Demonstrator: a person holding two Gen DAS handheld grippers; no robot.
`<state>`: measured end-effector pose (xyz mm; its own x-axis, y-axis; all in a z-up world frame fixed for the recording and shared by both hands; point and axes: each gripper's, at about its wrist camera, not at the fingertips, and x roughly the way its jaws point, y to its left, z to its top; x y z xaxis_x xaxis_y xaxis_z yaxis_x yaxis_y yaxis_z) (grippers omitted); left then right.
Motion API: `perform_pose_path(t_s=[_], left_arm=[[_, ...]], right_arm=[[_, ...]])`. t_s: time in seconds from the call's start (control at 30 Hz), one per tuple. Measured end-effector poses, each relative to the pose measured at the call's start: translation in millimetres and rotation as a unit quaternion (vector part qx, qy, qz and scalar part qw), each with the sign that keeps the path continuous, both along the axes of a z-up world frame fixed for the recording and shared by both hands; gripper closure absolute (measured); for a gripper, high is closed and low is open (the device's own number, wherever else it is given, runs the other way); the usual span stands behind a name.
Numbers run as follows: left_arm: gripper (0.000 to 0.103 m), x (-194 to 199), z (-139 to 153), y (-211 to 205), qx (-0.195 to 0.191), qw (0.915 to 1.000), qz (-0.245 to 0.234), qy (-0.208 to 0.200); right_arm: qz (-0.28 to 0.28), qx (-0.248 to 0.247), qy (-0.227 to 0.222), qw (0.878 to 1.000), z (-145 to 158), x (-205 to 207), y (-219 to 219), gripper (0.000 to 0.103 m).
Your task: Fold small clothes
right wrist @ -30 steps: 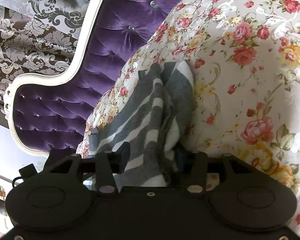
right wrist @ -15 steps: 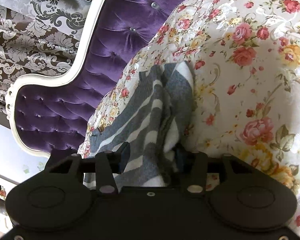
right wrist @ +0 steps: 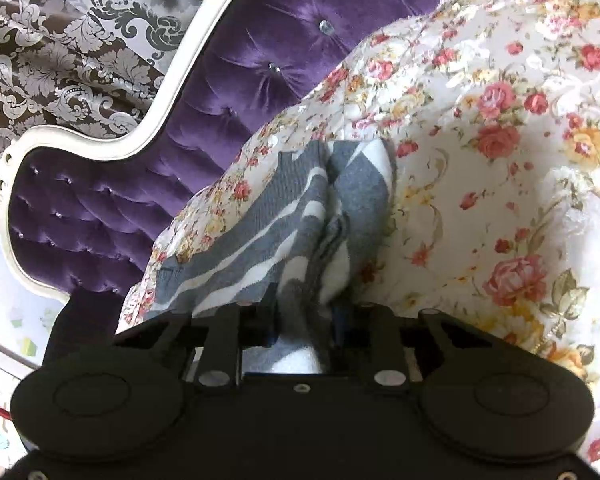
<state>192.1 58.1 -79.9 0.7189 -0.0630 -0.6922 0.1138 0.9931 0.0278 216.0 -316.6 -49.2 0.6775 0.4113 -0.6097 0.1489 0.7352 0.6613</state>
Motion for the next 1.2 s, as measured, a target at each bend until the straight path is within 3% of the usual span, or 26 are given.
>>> perform_pose_path(t_s=[0.1,0.3,0.5,0.8,0.87,0.9,0.93,1.03,1.17,1.2], left_arm=[[0.001,3.5,0.9,2.6,-0.011,0.9999,-0.002,0.011],[0.000,-1.9,-3.5,1.8,-0.010,0.9999,-0.001,-0.003],[0.000,-2.6,-3.3,2.3,-0.014,0.9999,-0.002,-0.008],[0.000,-9.6,-4.6,1.6,-0.018,0.9996,-0.001,-0.020],[0.000,-10.9,-4.3,1.8,-0.019,0.9996,-0.002,-0.022],[0.000,-11.5,-4.3,1.8,-0.019,0.9996,-0.003,-0.023],[0.000,-12.0,-4.5,1.5,-0.019,0.9995,-0.003,-0.023],[0.000,-13.9,-4.9,0.5,-0.019,0.9995,-0.004,-0.026],[0.001,-14.6,-4.7,0.1,-0.019,0.9995,-0.007,-0.025],[0.001,-14.0,-4.2,0.6,-0.020,0.9995,-0.009,-0.023]], right_arm=[[0.005,-0.044,-0.001,0.999,11.6,0.4,11.3,0.068],[0.015,-0.076,-0.013,0.997,48.3,11.9,33.4,0.068],[0.061,-0.081,-0.039,0.994,82.6,36.6,88.2,0.068],[0.163,-0.102,-0.024,0.981,74.6,70.7,194.4,0.070],[0.183,-0.101,-0.013,0.978,66.1,76.3,210.7,0.076],[0.192,-0.090,-0.005,0.977,60.9,78.4,217.2,0.093],[0.197,-0.078,0.002,0.977,56.1,80.2,222.9,0.095],[0.222,-0.066,0.010,0.973,49.7,80.2,236.2,0.087],[0.228,-0.069,-0.024,0.971,64.0,69.4,229.2,0.084],[0.222,-0.071,-0.033,0.972,69.1,66.0,223.3,0.076]])
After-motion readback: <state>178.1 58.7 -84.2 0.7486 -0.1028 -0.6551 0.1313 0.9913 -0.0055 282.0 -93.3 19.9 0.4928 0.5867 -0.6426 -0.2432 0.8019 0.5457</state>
